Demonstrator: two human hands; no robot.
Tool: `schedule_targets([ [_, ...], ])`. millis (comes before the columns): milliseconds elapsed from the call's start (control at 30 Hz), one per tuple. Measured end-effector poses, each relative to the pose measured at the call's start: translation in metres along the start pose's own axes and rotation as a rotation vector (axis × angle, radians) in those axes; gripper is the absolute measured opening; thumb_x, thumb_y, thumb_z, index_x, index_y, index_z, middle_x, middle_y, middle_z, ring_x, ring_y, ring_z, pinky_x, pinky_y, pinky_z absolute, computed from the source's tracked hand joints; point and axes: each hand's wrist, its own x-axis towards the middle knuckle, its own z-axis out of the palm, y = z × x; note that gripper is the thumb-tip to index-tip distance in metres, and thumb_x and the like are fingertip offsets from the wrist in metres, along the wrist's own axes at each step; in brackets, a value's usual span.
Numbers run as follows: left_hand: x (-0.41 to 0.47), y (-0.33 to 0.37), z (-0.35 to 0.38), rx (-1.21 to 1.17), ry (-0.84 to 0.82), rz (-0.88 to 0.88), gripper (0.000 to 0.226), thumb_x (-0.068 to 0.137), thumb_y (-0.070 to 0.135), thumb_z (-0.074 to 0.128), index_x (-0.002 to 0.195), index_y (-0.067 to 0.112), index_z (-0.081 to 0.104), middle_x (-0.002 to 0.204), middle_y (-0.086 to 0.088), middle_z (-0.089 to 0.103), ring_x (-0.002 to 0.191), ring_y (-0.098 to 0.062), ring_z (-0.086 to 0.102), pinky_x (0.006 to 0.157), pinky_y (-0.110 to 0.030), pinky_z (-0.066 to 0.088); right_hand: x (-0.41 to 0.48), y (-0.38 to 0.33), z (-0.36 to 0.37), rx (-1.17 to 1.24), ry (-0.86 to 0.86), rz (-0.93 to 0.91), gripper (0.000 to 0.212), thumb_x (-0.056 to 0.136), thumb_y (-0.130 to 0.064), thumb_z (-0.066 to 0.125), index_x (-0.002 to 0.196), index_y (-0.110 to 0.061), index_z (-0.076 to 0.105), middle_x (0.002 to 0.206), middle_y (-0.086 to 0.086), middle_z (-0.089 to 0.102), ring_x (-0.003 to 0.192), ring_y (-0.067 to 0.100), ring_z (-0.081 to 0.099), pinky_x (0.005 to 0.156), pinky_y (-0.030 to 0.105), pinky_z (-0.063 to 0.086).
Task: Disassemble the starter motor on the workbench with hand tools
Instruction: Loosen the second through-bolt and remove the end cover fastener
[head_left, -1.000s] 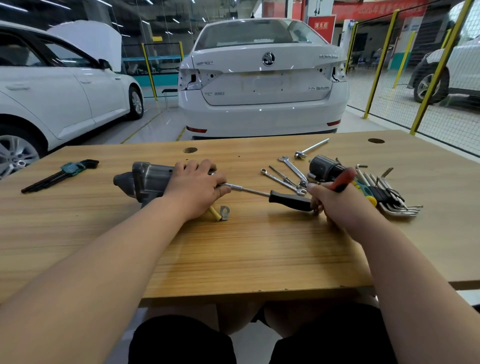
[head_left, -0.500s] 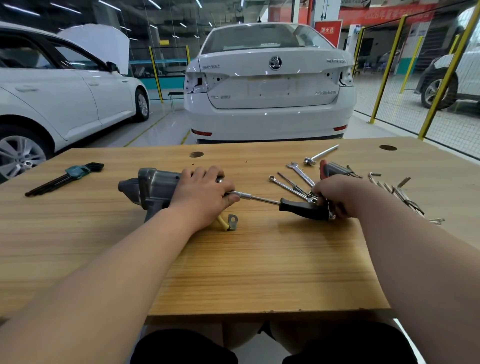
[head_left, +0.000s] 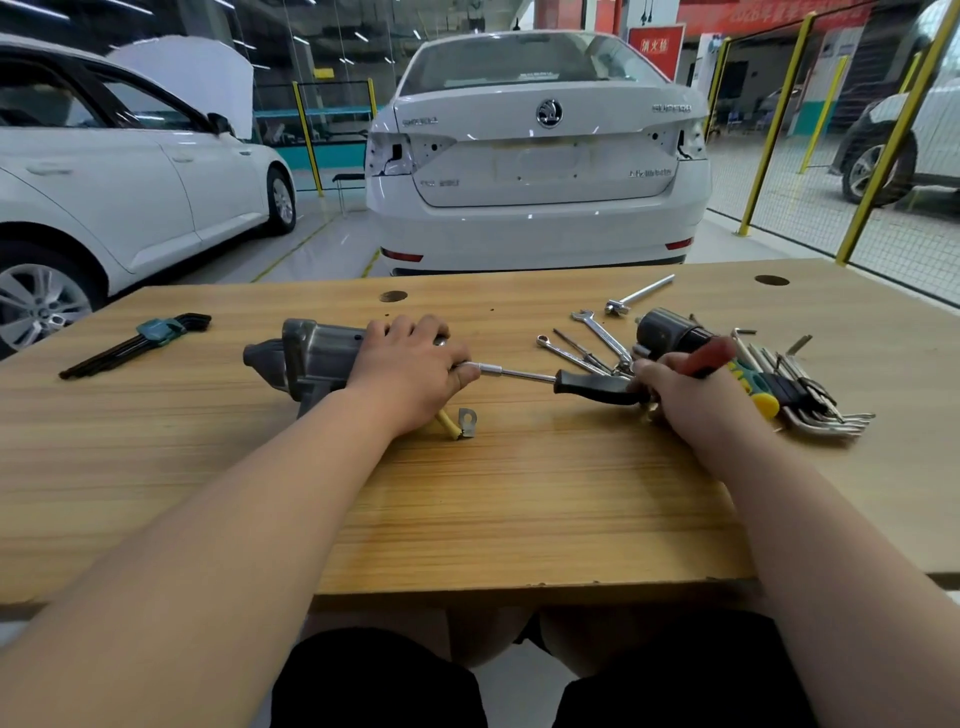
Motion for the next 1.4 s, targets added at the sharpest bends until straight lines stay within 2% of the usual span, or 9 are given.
schedule_targets([
  [100,0.0,0.0,-0.001,0.001,-0.007,-0.002,0.047,0.095,0.062,0.02,0.126,0.042,0.049,0.139,0.003,0.036,0.124,-0.024,0.033,0.1,-0.044,0.022,-0.016,0.006,-0.004,-0.103,-0.009,-0.089,0.018,0.093,-0.039,0.063,0.082,-0.027,0.071,0.082,-0.001,0.065,0.079,0.015,0.058,0.06,0.027,0.036],
  [267,0.002,0.0,0.0,-0.011,-0.006,-0.009,0.047,0.094,0.063,0.023,0.125,0.042,0.05,0.138,0.003,0.038,0.123,-0.024,0.034,0.1,-0.044,0.023,-0.023,0.003,-0.009,-0.172,-0.049,-0.12,0.017,0.094,-0.041,0.061,0.086,-0.031,0.071,0.084,-0.006,0.064,0.08,0.011,0.057,0.06,0.026,0.036],
  [433,0.0,0.0,0.003,-0.015,0.047,0.005,0.045,0.094,0.062,0.025,0.122,0.042,0.053,0.136,0.004,0.04,0.122,-0.024,0.035,0.097,-0.043,0.024,0.008,-0.016,-0.006,0.113,-0.025,0.134,0.036,0.097,-0.037,0.056,0.072,-0.014,0.065,0.068,-0.001,0.074,0.059,0.016,0.052,0.057,0.032,0.04],
  [633,0.0,0.0,0.004,-0.016,0.061,0.008,0.045,0.094,0.062,0.025,0.121,0.041,0.054,0.136,0.003,0.04,0.122,-0.023,0.036,0.098,-0.043,0.023,0.055,-0.035,-0.004,-0.083,-0.061,0.339,0.023,0.097,-0.035,0.052,0.1,-0.013,0.058,0.048,-0.002,0.063,0.044,0.01,0.041,0.042,0.023,0.032],
  [833,-0.001,-0.001,0.005,-0.012,0.074,0.012,0.043,0.094,0.062,0.025,0.12,0.042,0.053,0.136,0.003,0.04,0.121,-0.023,0.036,0.098,-0.043,0.023,0.068,-0.037,0.006,-0.384,-0.181,0.444,0.03,0.099,-0.025,0.048,0.074,-0.009,0.055,0.059,0.006,0.047,0.05,0.017,0.037,0.042,0.024,0.031],
  [933,-0.001,-0.001,0.006,-0.013,0.08,0.014,0.043,0.094,0.063,0.025,0.119,0.042,0.054,0.136,0.003,0.04,0.121,-0.023,0.036,0.098,-0.044,0.023,0.067,-0.035,0.007,-0.375,-0.146,0.418,0.025,0.099,-0.023,0.048,0.081,-0.007,0.056,0.064,0.007,0.048,0.051,0.018,0.039,0.039,0.022,0.033],
  [1067,0.0,-0.001,0.006,-0.015,0.064,0.011,0.045,0.094,0.063,0.025,0.121,0.041,0.052,0.136,0.004,0.039,0.121,-0.023,0.036,0.098,-0.044,0.023,0.056,-0.023,0.006,-0.13,-0.009,0.243,0.019,0.096,-0.031,0.051,0.104,-0.014,0.056,0.082,0.006,0.058,0.065,0.017,0.048,0.052,0.031,0.035],
  [1233,0.001,0.0,0.003,-0.024,0.042,-0.001,0.045,0.093,0.064,0.025,0.125,0.043,0.049,0.136,0.005,0.039,0.122,-0.023,0.035,0.098,-0.044,0.022,0.02,-0.014,0.001,0.038,0.07,0.053,0.035,0.097,-0.04,0.051,0.082,-0.012,0.067,0.074,0.003,0.065,0.066,0.018,0.056,0.059,0.032,0.036],
  [1400,0.0,0.0,0.002,-0.012,0.034,0.006,0.047,0.094,0.063,0.021,0.124,0.041,0.05,0.137,0.004,0.039,0.123,-0.024,0.034,0.098,-0.045,0.022,-0.009,-0.001,-0.007,-0.21,-0.034,-0.142,0.036,0.101,-0.042,0.047,0.079,-0.024,0.069,0.081,0.003,0.065,0.074,0.014,0.057,0.061,0.028,0.036],
])
